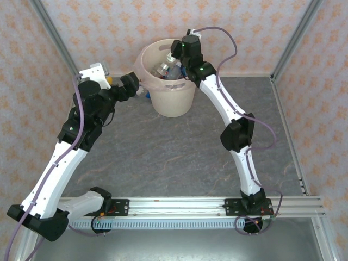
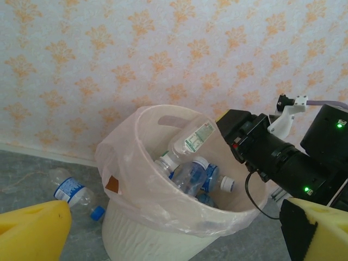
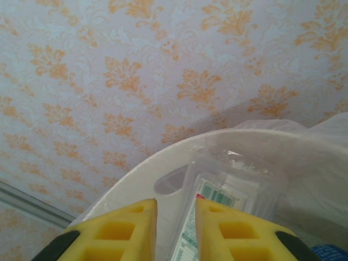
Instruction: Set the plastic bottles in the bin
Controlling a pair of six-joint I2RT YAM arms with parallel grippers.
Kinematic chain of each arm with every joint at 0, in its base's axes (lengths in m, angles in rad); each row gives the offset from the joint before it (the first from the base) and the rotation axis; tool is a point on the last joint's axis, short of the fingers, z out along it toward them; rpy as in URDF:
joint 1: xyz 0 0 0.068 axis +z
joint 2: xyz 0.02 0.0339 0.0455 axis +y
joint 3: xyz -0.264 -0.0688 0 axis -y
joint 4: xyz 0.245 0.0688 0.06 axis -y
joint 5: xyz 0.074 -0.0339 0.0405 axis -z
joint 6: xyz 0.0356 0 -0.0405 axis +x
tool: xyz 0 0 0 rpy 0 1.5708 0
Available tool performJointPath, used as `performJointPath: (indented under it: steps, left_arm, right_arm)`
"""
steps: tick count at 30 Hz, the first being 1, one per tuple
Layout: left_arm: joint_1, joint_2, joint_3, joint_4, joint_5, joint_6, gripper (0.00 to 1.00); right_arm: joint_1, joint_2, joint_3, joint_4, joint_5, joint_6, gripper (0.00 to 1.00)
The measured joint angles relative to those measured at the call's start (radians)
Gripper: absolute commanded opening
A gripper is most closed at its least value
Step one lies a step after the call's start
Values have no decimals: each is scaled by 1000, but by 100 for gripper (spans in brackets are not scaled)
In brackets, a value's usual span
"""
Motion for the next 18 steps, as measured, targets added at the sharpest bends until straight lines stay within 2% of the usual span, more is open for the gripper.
performJointPath:
  steps: [18]
  left_arm:
    - [0, 35, -5, -3, 5, 1, 99]
  right_arm:
    - [-2, 21, 1, -139, 22, 55, 25]
